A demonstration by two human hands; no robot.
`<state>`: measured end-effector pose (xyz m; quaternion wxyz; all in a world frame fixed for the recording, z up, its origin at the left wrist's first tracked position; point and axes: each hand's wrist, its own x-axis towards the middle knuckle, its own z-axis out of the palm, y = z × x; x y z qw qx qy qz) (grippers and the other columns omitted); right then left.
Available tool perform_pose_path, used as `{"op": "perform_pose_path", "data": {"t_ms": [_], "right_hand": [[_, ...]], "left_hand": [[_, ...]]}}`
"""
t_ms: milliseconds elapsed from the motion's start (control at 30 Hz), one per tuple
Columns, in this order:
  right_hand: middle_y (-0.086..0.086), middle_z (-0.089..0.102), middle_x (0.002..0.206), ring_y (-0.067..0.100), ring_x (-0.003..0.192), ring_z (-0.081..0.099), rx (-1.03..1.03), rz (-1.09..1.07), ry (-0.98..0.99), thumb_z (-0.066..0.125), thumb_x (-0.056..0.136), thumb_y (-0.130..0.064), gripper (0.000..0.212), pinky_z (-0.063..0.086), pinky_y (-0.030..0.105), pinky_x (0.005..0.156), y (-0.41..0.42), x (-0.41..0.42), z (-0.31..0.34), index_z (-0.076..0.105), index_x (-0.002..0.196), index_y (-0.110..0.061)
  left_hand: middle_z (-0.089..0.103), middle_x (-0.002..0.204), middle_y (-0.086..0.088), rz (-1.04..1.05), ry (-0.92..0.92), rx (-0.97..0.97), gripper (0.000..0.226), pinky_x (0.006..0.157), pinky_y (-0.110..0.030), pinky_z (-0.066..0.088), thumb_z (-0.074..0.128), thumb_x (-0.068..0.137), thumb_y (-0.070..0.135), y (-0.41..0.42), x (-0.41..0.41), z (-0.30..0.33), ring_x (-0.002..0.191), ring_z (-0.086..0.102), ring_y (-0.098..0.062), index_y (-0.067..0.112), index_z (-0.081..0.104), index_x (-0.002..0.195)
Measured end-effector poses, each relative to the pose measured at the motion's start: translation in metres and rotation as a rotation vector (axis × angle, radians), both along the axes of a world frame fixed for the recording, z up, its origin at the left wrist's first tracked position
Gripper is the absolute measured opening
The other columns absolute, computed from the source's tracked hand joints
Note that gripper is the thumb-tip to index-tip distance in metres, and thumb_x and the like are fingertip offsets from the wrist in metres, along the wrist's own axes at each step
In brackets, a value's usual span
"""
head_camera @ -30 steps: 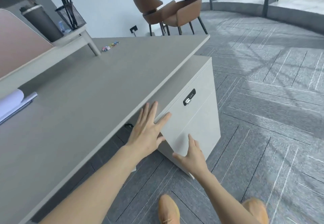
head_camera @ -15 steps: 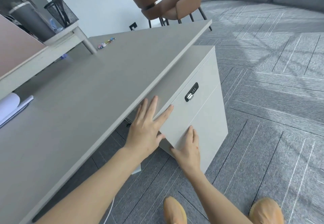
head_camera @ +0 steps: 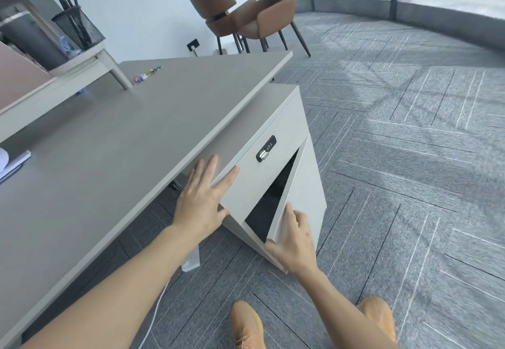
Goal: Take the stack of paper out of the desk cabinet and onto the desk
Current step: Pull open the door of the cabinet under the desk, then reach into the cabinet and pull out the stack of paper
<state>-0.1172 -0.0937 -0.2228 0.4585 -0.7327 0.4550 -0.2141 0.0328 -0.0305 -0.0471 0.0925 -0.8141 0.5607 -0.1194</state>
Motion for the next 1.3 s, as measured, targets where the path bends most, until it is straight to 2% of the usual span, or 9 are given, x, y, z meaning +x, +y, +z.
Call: {"op": "perform_pose_path", "data": {"t_ms": [167, 367, 467, 600, 700, 800, 967, 1100, 1300], "right_hand": [[0.000, 0.044, 0.140, 0.025, 0.123, 0.051, -0.015, 0.025, -0.001, 0.065, 0.068, -0.026, 0.093, 0.045, 0.038, 0.104, -0.012, -0.059, 0.013, 0.028, 0.153, -0.019], [0.002, 0.057, 0.141, 0.022, 0.129, 0.055, 0.015, 0.037, 0.031, 0.063, 0.072, -0.010, 0.080, 0.047, 0.041, 0.105, -0.046, -0.130, 0.023, 0.041, 0.148, -0.017], [0.001, 0.068, 0.126, 0.023, 0.111, 0.066, 0.048, 0.019, 0.060, 0.062, 0.079, -0.007, 0.064, 0.055, 0.038, 0.091, -0.069, -0.158, 0.033, 0.050, 0.140, -0.020], [0.006, 0.066, 0.105, 0.031, 0.098, 0.062, -0.110, -0.037, 0.277, 0.055, 0.068, -0.012, 0.050, 0.054, 0.042, 0.082, -0.101, -0.177, 0.037, 0.056, 0.118, -0.020], [0.010, 0.053, 0.110, 0.032, 0.104, 0.052, -0.250, -0.091, 0.494, 0.061, 0.075, -0.006, 0.047, 0.043, 0.042, 0.090, -0.118, -0.179, 0.034, 0.054, 0.120, -0.018], [0.013, 0.055, 0.114, 0.034, 0.107, 0.052, -0.353, -0.179, 0.616, 0.058, 0.079, -0.001, 0.047, 0.040, 0.043, 0.094, -0.132, -0.177, 0.035, 0.053, 0.125, -0.011], [0.020, 0.049, 0.132, 0.041, 0.127, 0.044, -0.307, -0.170, 0.742, 0.068, 0.075, -0.024, 0.087, 0.026, 0.059, 0.112, -0.150, -0.166, 0.033, 0.027, 0.148, -0.004], [0.019, 0.052, 0.128, 0.040, 0.129, 0.043, -0.320, -0.174, 0.808, 0.061, 0.074, -0.030, 0.080, 0.014, 0.072, 0.113, -0.167, -0.165, 0.027, 0.029, 0.144, -0.011], [0.019, 0.052, 0.131, 0.039, 0.130, 0.042, -0.293, -0.144, 0.858, 0.055, 0.077, -0.037, 0.073, 0.011, 0.072, 0.114, -0.191, -0.148, 0.036, 0.032, 0.142, -0.014]], "left_hand": [[-0.004, 0.168, -0.008, 0.091, 0.021, 0.039, 0.103, 0.118, -0.047, 0.027, 0.078, 0.080, 0.038, -0.003, -0.025, 0.009, 0.153, 0.001, -0.036, 0.039, 0.009, 0.157], [-0.001, 0.167, -0.009, 0.146, 0.050, 0.070, 0.104, 0.116, -0.050, 0.030, 0.082, 0.075, 0.036, -0.001, -0.044, 0.017, 0.152, 0.003, -0.038, 0.032, 0.017, 0.157], [0.002, 0.167, -0.007, 0.162, 0.051, 0.053, 0.106, 0.111, -0.050, 0.038, 0.083, 0.073, 0.038, -0.001, -0.047, 0.015, 0.152, 0.005, -0.036, 0.032, 0.018, 0.156], [0.005, 0.166, -0.006, 0.170, 0.041, 0.027, 0.107, 0.106, -0.049, 0.045, 0.082, 0.072, 0.040, -0.003, -0.048, 0.012, 0.151, 0.006, -0.037, 0.033, 0.017, 0.155], [0.006, 0.167, -0.007, 0.175, 0.025, 0.002, 0.105, 0.111, -0.047, 0.040, 0.080, 0.074, 0.042, -0.003, -0.047, 0.008, 0.152, 0.007, -0.037, 0.032, 0.015, 0.157], [0.012, 0.166, -0.010, 0.182, -0.001, -0.036, 0.100, 0.114, -0.048, 0.035, 0.077, 0.076, 0.044, -0.004, -0.049, 0.003, 0.151, 0.012, -0.038, 0.030, 0.020, 0.157], [0.032, 0.159, -0.014, 0.184, -0.039, -0.125, 0.085, 0.110, -0.052, 0.039, 0.075, 0.074, 0.043, -0.009, -0.046, -0.007, 0.145, 0.028, -0.043, 0.027, 0.040, 0.150], [0.035, 0.159, -0.011, 0.213, 0.001, -0.155, 0.073, 0.110, -0.050, 0.040, 0.066, 0.081, 0.043, -0.012, -0.057, -0.005, 0.146, 0.030, -0.039, 0.029, 0.042, 0.149], [0.058, 0.140, -0.015, 0.224, 0.018, -0.160, 0.059, 0.089, -0.051, 0.057, 0.072, 0.074, 0.034, -0.015, -0.049, -0.001, 0.129, 0.052, -0.043, 0.022, 0.065, 0.131]]}}
